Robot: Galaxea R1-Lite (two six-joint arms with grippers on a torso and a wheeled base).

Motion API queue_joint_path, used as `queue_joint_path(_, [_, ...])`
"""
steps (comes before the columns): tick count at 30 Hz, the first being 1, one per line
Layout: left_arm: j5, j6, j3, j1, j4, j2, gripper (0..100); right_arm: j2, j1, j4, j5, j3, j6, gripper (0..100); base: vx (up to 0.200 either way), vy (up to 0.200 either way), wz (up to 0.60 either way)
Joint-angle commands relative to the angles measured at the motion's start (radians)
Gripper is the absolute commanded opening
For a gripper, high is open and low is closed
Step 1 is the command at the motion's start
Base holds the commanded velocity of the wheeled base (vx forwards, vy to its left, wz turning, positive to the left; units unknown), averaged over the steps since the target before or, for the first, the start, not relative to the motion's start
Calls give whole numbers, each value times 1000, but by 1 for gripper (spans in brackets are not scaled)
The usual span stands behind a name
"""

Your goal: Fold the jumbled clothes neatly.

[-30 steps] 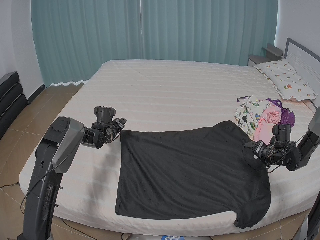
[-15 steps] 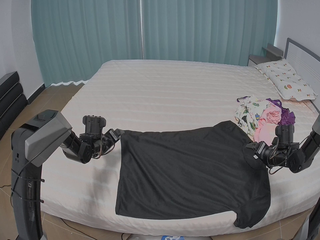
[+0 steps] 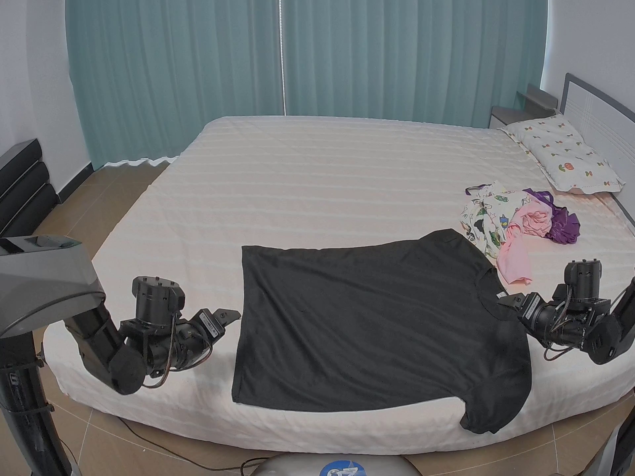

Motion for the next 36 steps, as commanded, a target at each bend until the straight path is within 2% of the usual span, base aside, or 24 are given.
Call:
queue_joint_path(1, [-1, -42, 71, -52, -25, -43, 100, -41, -10, -33, 9, 66, 1, 100, 0, 0, 0])
queue_joint_path(4, [-1, -45, 71, -55, -25, -41, 100, -41, -10, -33, 9, 66, 1, 100, 0, 0, 0])
queue_joint_path(6, [12, -68, 71, -99, -25, -4, 100, -42, -10, -34, 9, 69, 1, 100, 0, 0, 0])
queue_joint_path(11, [43, -98, 56, -105, -23, 43, 100, -42, -1, -34, 9, 70, 1, 100, 0, 0, 0])
queue_joint_path(19, [83, -98, 59, -113, -22, 80, 100, -41, -1, -34, 9, 75, -4, 100, 0, 0, 0])
queue_joint_path(24, [103, -98, 53, -150, -23, 112, 100, -39, -4, -34, 9, 75, -4, 100, 0, 0, 0])
queue_joint_path(31, [163, -94, -6, -164, -16, 165, 100, -35, -5, -34, 9, 75, -5, 100, 0, 0, 0])
queue_joint_path(36, [169, -93, -30, -167, -14, 174, 100, -36, -7, -34, 9, 75, -5, 100, 0, 0, 0])
